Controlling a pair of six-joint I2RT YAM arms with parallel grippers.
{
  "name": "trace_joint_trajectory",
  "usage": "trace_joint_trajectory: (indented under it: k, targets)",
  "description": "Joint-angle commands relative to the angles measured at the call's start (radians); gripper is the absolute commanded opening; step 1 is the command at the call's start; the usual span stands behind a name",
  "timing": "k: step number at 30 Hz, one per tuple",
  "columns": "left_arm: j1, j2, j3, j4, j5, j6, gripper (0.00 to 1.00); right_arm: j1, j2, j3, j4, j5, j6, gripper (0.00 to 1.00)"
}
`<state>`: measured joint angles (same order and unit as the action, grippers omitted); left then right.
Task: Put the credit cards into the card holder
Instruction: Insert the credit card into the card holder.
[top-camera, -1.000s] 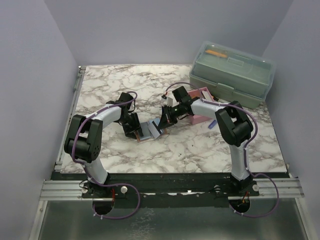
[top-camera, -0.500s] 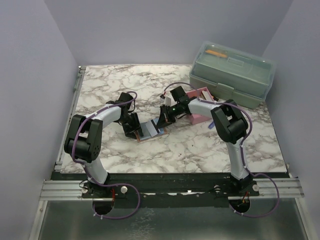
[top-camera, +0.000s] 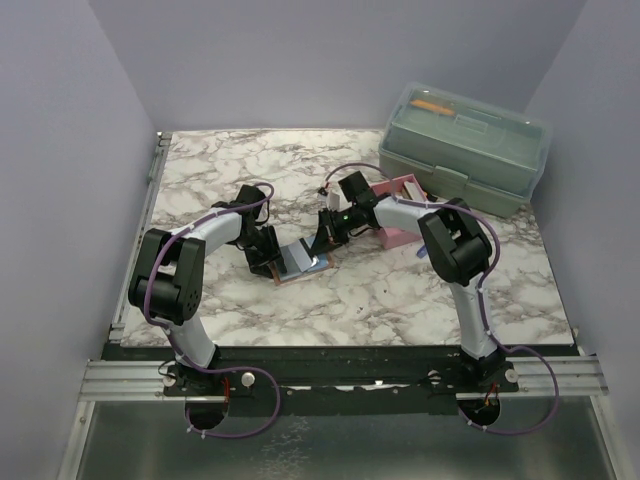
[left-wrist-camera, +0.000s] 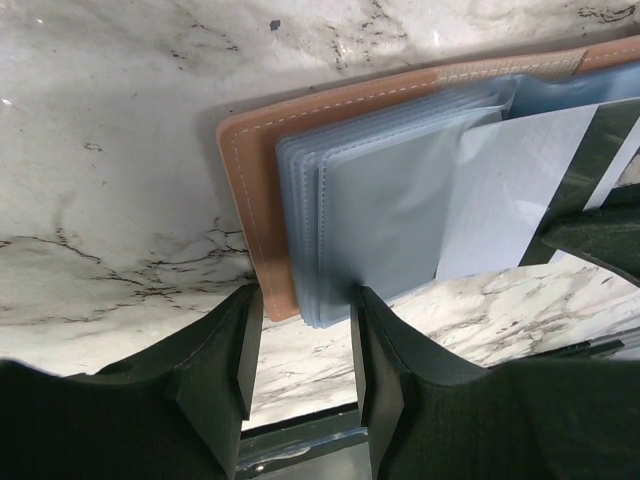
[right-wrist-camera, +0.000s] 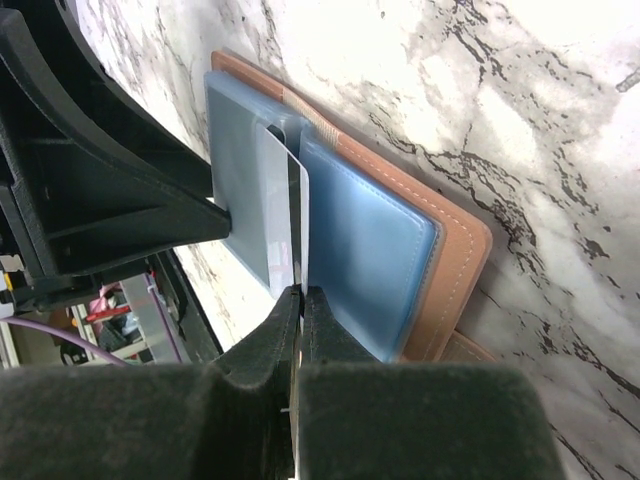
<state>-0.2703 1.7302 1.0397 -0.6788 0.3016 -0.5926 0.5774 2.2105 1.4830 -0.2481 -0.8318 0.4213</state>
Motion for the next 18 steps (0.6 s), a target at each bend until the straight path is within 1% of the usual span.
trace_joint_trajectory:
  k: [1,11,13,15,16,18]
  targets:
    - [0.003,0.029,-0.014,-0.020,-0.030,0.025,0.45,0.022,0.004,-0.033,0.077,0.074,-0.009,0.00]
    - [0.002,-0.003,-0.011,-0.018,-0.004,0.007,0.45,0.063,-0.043,-0.113,0.198,0.140,0.094,0.00]
    - [0.003,-0.023,-0.006,-0.020,0.001,0.000,0.48,0.065,-0.047,-0.110,0.187,0.157,0.103,0.00]
    - [0.005,-0.062,-0.003,-0.023,-0.006,-0.014,0.56,0.065,-0.051,-0.094,0.144,0.185,0.090,0.00]
    - [0.008,-0.083,-0.004,-0.025,-0.013,-0.021,0.58,0.065,-0.049,-0.082,0.112,0.198,0.078,0.01]
    - [0.025,-0.124,-0.013,-0.026,-0.023,-0.037,0.59,0.065,-0.050,-0.061,0.064,0.214,0.070,0.08]
